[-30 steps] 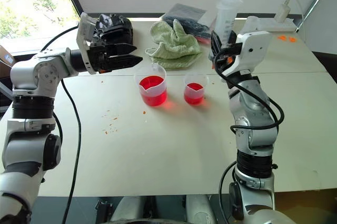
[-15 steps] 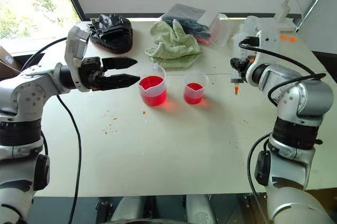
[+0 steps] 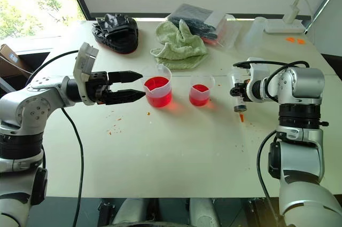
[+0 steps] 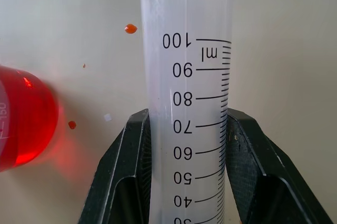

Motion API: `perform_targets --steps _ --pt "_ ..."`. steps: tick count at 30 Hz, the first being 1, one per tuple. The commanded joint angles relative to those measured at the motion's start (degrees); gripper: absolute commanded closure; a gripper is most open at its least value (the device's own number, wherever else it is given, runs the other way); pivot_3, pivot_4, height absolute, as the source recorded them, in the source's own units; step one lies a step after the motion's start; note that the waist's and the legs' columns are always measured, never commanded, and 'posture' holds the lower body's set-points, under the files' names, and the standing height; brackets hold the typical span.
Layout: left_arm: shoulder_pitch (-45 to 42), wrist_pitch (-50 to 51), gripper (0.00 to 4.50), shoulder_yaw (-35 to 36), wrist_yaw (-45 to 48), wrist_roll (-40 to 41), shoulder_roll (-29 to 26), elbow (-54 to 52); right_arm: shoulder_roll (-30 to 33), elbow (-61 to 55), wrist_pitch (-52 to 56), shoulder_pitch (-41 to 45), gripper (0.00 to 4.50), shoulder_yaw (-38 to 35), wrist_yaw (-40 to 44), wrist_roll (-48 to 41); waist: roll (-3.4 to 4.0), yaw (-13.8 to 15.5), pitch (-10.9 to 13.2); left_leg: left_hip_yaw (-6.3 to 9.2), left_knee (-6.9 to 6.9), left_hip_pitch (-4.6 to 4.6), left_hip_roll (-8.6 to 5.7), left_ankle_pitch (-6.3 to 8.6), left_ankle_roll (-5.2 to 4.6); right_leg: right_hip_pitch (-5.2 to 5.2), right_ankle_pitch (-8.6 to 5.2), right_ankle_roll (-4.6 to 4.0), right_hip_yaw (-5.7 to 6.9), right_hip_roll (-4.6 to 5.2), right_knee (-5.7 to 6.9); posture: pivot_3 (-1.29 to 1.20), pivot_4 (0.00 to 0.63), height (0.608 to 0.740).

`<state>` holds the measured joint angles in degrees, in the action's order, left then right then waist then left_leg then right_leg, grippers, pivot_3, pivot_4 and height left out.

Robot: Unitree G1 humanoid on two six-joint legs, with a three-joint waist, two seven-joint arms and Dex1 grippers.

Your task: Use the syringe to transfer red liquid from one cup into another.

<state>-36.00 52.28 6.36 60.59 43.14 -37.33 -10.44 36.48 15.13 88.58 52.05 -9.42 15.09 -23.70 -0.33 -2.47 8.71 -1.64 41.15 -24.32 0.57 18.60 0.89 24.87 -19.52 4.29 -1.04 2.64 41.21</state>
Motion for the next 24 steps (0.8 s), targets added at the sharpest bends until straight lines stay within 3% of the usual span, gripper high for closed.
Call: perform_targets --steps 1,5,6,11,16,18,24 --pt "0.19 -1.09 0.0 0.49 -0.56 0.79 -0.57 -1.94 1.71 0.64 -0.97 1.65 2.11 0.37 1.38 0.91 0.0 0.03 0.0 0.0 0.0 0.0 0.0 0.0 -0.01 0.0 0.0 0.0 0.0 0.0 0.0 0.0 0.15 0.711" --pt "0.51 -1.25 0.0 0.39 -0.54 0.96 -1.01 -2.25 1.9 1.37 -1.35 1.8 0.24 0.92 2.31 1.56 0.0 -0.02 0.0 0.0 0.0 -0.01 0.0 0.01 -0.01 0.0 0.0 0.0 0.0 0.01 -0.01 0.0 0.15 0.711" --pt "0.56 -1.35 0.0 0.38 -0.54 0.92 -1.13 -2.26 2.09 1.27 -1.49 1.63 0.04 1.21 2.56 1.73 0.0 -0.03 0.0 0.0 0.0 -0.01 0.0 0.01 -0.01 0.0 0.0 0.0 0.0 0.0 -0.01 0.0 0.15 0.711" --pt "0.6 -0.82 0.0 0.91 -0.82 1.5 -1.58 -2.26 3.72 -1.3 -2.17 0.31 0.04 1.82 5.09 1.28 0.0 -0.03 0.0 0.0 0.0 -0.01 0.0 0.01 -0.01 0.0 0.0 0.0 0.0 0.0 -0.02 0.0 0.15 0.711" --pt "0.93 0.29 0.0 1.47 -0.92 2.88 -2.65 -2.45 9.84 -10.18 -6.0 -3.7 0.04 3.16 12.74 -1.67 0.0 0.32 0.0 0.01 0.0 -0.03 0.0 0.02 -0.04 0.0 0.0 0.0 0.0 0.01 -0.04 0.0 0.15 0.711" --pt "0.94 0.74 0.0 1.94 -0.69 3.51 -3.59 -2.49 13.52 -14.04 -8.18 -5.54 0.04 3.43 17.25 -3.36 0.0 0.31 0.0 0.01 0.0 -0.04 0.0 0.03 -0.05 0.0 0.0 0.0 0.01 0.01 -0.07 0.0 0.15 0.711" --pt "1.12 -0.25 0.0 0.74 0.96 2.5 -7.09 -1.98 28.83 -25.06 -32.94 -16.7 0.04 5.1 41.54 -4.04 0.0 0.36 0.0 0.01 -0.01 -0.03 0.01 0.06 -0.11 -0.02 0.0 0.0 0.01 -0.01 -0.13 0.0 0.15 0.711"
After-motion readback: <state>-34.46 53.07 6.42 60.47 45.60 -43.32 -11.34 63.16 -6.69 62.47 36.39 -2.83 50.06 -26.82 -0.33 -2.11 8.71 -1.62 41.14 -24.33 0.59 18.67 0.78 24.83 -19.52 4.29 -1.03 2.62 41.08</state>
